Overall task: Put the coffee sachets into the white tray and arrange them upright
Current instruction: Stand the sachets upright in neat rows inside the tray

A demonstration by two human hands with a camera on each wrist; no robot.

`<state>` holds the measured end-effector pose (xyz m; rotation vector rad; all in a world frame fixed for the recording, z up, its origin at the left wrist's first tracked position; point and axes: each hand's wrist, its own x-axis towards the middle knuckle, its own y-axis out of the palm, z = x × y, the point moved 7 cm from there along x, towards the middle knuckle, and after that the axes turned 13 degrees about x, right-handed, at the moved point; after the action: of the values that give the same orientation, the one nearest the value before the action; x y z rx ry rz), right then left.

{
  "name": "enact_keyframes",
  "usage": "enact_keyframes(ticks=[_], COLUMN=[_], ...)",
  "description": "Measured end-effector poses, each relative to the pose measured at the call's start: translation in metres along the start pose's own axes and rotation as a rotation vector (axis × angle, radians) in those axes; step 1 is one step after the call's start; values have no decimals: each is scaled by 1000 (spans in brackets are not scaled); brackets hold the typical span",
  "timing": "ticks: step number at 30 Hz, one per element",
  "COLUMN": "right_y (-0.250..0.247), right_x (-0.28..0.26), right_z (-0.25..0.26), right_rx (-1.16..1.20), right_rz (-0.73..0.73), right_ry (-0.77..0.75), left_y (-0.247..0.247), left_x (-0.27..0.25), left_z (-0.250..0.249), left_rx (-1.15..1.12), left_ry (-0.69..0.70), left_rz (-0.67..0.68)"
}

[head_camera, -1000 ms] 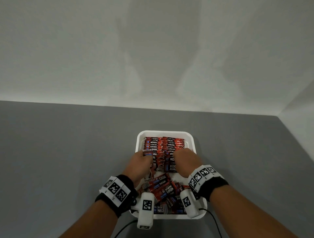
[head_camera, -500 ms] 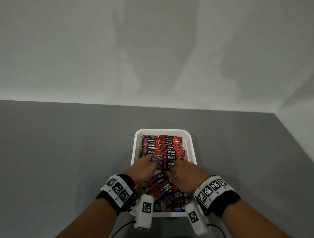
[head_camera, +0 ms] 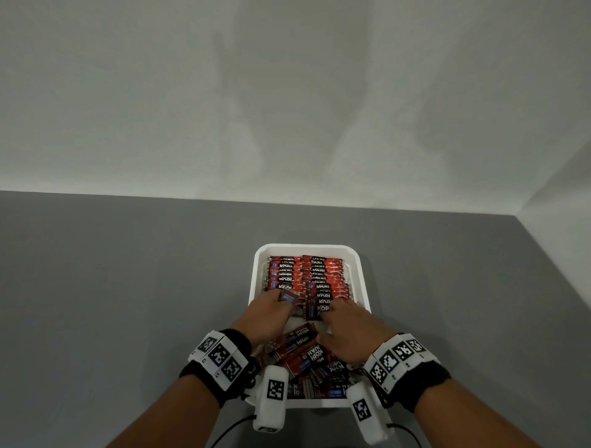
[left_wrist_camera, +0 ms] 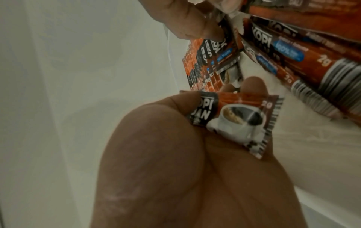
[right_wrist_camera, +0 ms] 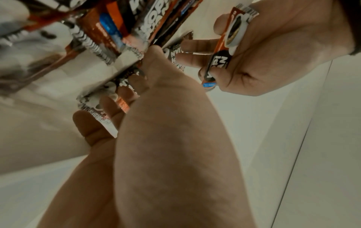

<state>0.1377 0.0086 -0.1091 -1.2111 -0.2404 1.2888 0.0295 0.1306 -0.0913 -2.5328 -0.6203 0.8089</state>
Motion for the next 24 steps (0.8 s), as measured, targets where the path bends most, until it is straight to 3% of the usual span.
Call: enact_keyframes(ticks=[3, 6, 8, 12, 17, 24], right_y=[-11, -38, -52, -67, -75, -67], right_x=[-5, -13, -15, -13, -11, 4], right_z=[6, 22, 29, 23, 27, 25], right_rx=[145, 480, 703, 868, 868, 611], right_rz=[-67, -206, -294, -417, -368, -278], right_ry=[-63, -151, -179, -184, -187, -92], left_y=[-5, -11, -13, -23, -33, -64], left_x=[0, -1, -4, -6, -8, -3], left_z=[3, -3, -14, -20, -13, 27], left_rx=[-247, -475, -567, -635, -562, -437], left_ry=[3, 56, 118, 151, 149, 23], left_rz=[-50, -90, -88, -135, -215, -415])
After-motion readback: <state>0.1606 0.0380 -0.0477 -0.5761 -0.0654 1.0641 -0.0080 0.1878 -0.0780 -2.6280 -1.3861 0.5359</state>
